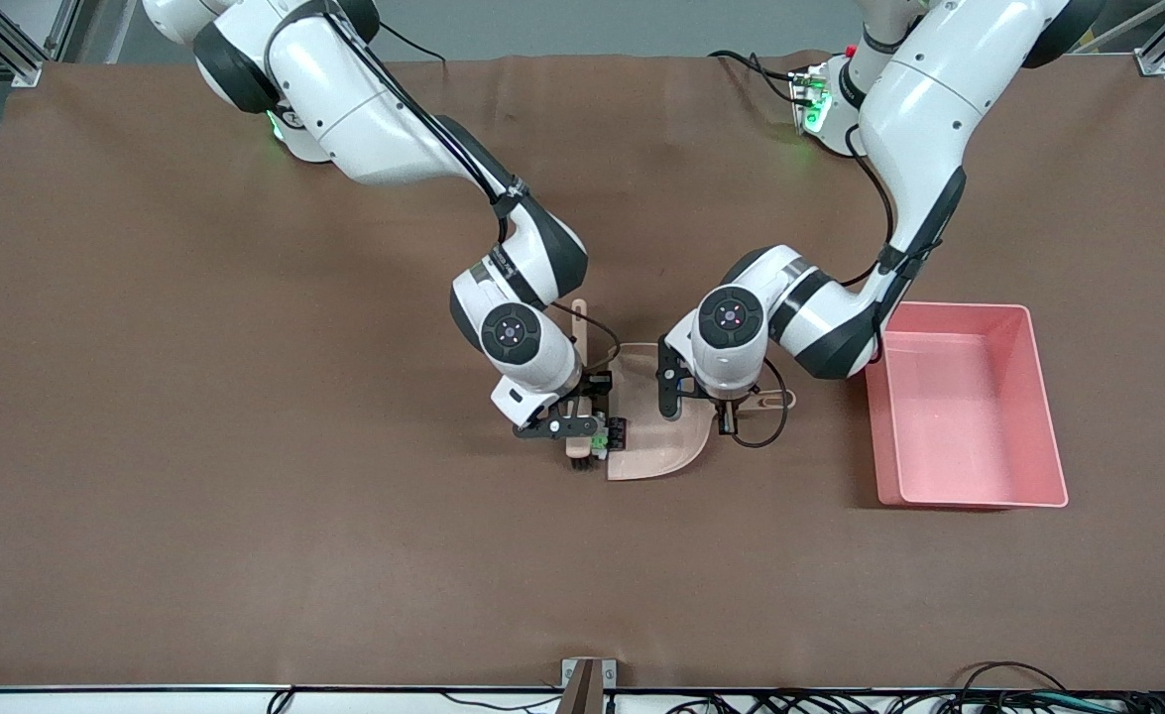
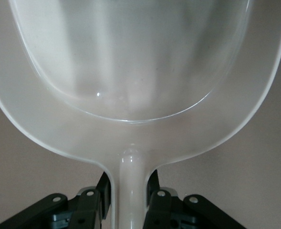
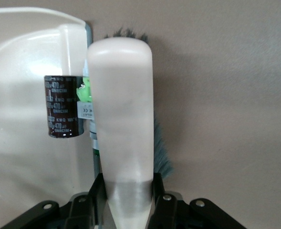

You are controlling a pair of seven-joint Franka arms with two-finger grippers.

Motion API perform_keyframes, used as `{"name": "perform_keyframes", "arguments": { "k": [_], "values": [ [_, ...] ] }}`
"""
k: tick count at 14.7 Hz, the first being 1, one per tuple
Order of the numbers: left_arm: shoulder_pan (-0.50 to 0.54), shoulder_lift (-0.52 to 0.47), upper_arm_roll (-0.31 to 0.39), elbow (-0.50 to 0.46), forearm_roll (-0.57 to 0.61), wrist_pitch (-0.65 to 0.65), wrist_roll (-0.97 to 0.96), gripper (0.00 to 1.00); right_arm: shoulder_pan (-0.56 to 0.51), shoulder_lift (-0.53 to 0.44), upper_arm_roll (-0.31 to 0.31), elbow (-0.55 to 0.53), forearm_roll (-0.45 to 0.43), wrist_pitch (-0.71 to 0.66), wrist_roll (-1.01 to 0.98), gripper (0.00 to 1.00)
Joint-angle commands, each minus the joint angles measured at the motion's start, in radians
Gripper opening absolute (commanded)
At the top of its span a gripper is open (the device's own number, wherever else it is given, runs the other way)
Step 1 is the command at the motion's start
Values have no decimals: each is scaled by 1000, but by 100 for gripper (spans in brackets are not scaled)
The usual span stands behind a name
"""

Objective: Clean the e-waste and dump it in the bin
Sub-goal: 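Sweep the switch and capacitor into the dustpan with the brush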

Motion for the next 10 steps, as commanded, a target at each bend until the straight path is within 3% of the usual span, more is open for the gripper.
{"name": "perform_keyframes", "arguments": {
  "k": [1,6,10],
  "values": [
    [-17,30,0,27,15,-8,-5,14,1,40,9,53,48,-36,-4,0],
    [-17,30,0,27,15,-8,-5,14,10,40,11,67,51,-57,38,0],
    [-17,30,0,33,15,-8,-5,14,14,40,9,96,102,-72,41,0]
  ]
}}
